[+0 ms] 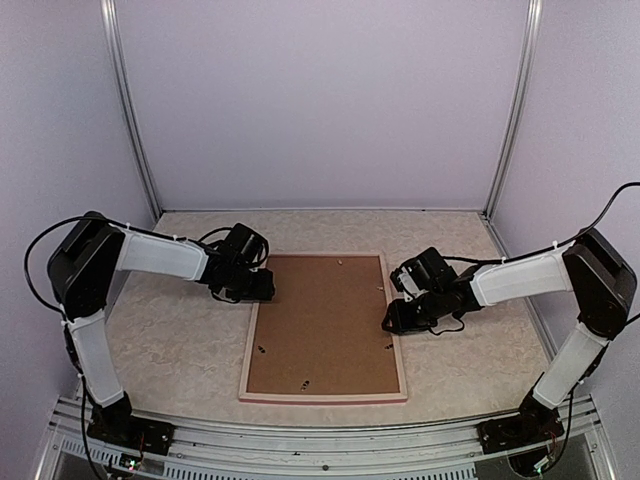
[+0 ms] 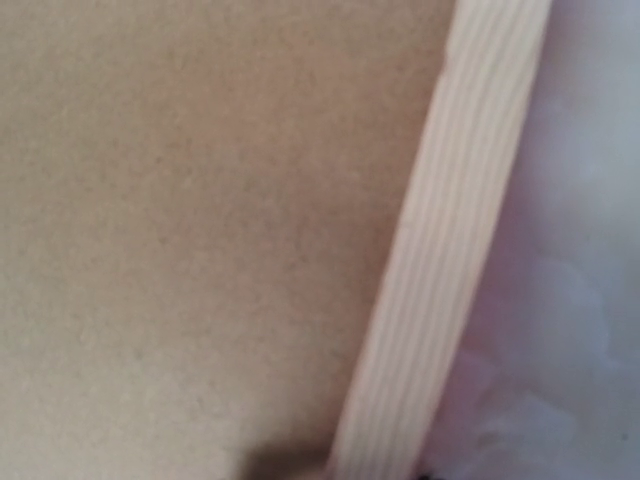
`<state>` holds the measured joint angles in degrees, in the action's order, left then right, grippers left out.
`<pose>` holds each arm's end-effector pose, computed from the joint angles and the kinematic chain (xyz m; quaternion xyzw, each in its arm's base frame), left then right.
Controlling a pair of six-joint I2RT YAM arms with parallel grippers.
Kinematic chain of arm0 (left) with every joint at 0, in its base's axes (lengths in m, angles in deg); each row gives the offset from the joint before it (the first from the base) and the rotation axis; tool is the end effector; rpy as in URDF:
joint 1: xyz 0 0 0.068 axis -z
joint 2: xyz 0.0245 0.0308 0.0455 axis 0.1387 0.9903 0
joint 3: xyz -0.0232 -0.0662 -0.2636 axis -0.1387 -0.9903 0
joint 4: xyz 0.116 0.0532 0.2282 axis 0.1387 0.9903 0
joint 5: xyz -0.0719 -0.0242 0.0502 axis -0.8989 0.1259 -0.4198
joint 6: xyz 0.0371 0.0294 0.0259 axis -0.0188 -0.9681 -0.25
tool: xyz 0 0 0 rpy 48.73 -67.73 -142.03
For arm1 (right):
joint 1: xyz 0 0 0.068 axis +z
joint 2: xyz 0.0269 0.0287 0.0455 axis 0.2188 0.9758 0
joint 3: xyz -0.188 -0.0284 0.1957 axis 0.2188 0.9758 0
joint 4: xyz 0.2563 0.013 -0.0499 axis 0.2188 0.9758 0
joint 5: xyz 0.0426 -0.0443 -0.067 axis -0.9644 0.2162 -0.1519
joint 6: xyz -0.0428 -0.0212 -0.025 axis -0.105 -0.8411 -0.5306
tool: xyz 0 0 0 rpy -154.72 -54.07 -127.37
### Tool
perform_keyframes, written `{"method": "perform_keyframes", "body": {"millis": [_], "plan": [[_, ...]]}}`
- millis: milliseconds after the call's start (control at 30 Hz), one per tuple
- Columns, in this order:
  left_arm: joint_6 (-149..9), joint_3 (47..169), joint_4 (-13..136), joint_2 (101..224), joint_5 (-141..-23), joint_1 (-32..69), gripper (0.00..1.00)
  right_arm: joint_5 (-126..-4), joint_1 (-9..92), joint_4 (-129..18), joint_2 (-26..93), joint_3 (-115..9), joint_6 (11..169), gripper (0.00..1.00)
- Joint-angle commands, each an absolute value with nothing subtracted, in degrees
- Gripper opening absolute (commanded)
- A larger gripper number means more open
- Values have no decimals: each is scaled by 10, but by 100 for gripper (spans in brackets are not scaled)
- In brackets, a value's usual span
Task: Put the photo into the frame
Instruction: Press the fastener onto the backboard.
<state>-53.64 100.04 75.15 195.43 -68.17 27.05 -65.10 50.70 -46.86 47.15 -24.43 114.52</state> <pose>0.3150 -0.2164 0.1450 0.0453 0.9534 -0.1118 0.2766 0.2421 0.1953 0.1432 -0.0743 0.9543 0.2129 0.1960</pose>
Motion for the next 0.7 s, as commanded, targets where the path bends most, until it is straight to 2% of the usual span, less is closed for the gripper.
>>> {"method": "perform_keyframes", "body": {"millis": [0, 367, 567, 667], "plan": [[-553, 1026, 751, 1974, -661, 263, 53, -656, 501, -473, 469, -250, 1140, 41], [-556, 1046, 736, 2013, -658, 253, 43, -661, 501, -481, 468, -240, 1144, 40], [-546, 1049, 722, 2021, -686, 240, 28, -663, 501, -483, 467, -234, 1145, 40], [-539, 1046, 711, 2023, -703, 234, 28, -665, 501, -486, 467, -231, 1146, 40]]}}
